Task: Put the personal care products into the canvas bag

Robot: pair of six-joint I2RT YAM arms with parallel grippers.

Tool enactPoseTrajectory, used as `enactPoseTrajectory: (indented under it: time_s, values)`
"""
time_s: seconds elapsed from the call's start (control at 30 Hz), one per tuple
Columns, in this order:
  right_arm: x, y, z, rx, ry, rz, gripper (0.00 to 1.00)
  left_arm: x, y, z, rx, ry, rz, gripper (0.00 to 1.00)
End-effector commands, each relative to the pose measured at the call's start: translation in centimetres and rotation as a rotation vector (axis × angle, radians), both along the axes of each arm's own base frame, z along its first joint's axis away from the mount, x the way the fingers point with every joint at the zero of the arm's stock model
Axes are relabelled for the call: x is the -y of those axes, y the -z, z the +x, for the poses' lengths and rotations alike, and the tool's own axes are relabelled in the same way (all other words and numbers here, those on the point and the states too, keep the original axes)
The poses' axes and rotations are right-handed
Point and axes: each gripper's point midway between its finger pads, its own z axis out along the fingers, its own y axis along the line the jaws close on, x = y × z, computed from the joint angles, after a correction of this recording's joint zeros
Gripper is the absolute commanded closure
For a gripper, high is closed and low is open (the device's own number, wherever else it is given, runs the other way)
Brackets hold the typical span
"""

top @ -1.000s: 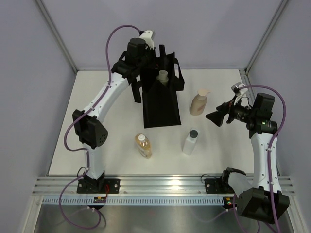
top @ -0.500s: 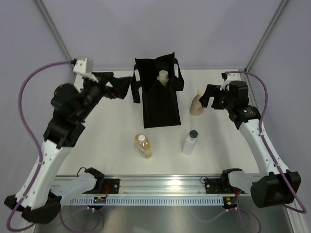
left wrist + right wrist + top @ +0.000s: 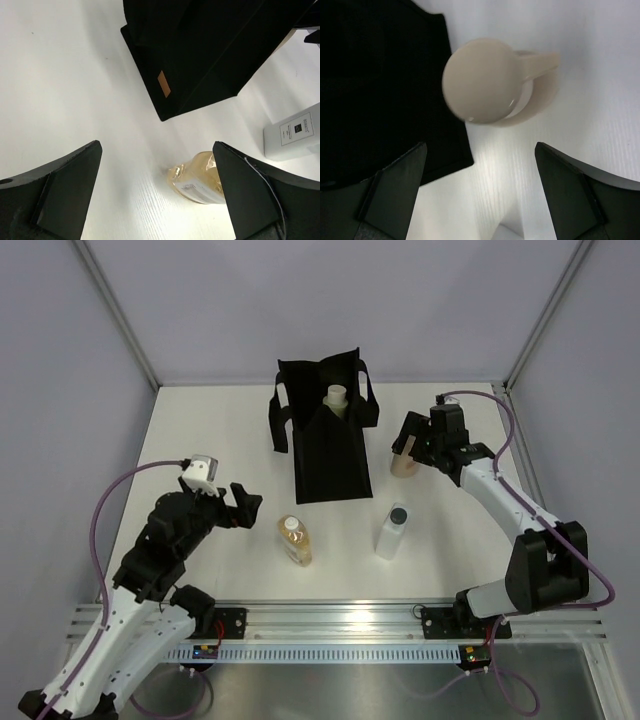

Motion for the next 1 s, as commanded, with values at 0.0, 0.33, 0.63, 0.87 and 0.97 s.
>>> enactPoseTrajectory:
  time_s: [0.0, 0.33, 0.63, 0.87, 0.97]
  values:
    - [1.7, -1.5, 3.6, 0.09, 0.156, -0.029, 0.01, -0.3, -2.3, -0.2, 0.089, 0.001, -0.027, 0.01]
    - [2.4, 2.4, 6.7, 0.075, 0.228, -0.092, 0.06, -0.3, -2.5, -0.9, 0.086, 0.024, -0.018, 0.01]
    - [3.1, 2.2, 7.4, 0.127, 0.231, -0.144, 0.15, 0.2, -2.2, -0.7, 0.078, 0.039, -0.024, 0.01]
    - [2.6, 2.8, 5.9, 0.101, 0.164, -0.14, 0.31, 0.2, -2.1, -0.8, 0.081, 0.043, -0.03, 0.01]
    - [2.4, 2.4, 5.6, 0.107, 0.135, -0.143, 0.34, 0.3, -2.0, -0.9, 0.078, 0.045, -0.031, 0.01]
